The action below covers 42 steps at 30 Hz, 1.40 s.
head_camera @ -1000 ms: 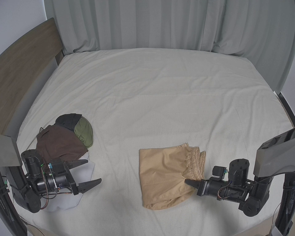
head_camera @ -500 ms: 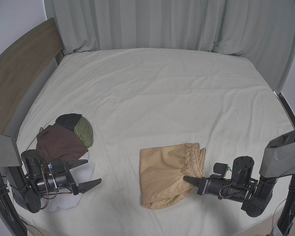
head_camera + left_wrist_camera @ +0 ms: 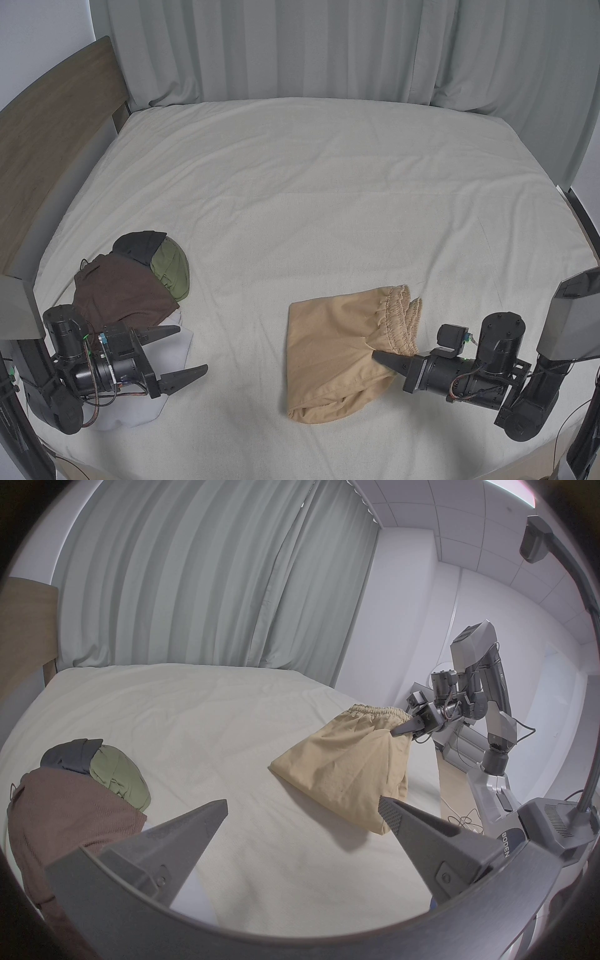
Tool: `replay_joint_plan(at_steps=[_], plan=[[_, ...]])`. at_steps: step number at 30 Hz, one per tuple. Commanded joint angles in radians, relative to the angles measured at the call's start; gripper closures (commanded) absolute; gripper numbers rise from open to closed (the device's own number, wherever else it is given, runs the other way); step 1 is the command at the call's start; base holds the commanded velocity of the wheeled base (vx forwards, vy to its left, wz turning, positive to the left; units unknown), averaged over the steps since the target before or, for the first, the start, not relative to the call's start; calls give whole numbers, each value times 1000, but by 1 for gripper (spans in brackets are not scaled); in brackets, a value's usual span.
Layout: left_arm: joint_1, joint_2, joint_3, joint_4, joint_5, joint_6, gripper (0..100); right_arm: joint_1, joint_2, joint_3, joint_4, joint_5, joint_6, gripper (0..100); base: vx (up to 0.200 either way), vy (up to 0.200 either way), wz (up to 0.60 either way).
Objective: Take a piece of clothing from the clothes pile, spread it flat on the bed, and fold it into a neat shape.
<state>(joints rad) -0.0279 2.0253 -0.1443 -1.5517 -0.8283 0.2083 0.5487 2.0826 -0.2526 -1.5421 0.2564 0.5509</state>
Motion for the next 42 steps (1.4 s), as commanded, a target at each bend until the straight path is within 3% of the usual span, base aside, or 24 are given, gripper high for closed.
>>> replay_joint_plan(at_steps=[1,21,31,40,42], plan=[[0,0,0,-1,1,0,0,0,-29,-1,-1,1,-2,100,0,0,0],[3,-20,-3,1,1,0,0,13,-42,-63,-1,11,-3,100,0,0,0],[2,-20,-1,1,1,-1,0,2,-42,-142,2,49,-5,100,0,0,0],[0,-22,-1,1,0,-1,0,-9,-42,-212,4,127,-5,100,0,0,0],[0,-23,-1,1,1,-1,0,-16,-44,-215,2,173,-3,100,0,0,0]])
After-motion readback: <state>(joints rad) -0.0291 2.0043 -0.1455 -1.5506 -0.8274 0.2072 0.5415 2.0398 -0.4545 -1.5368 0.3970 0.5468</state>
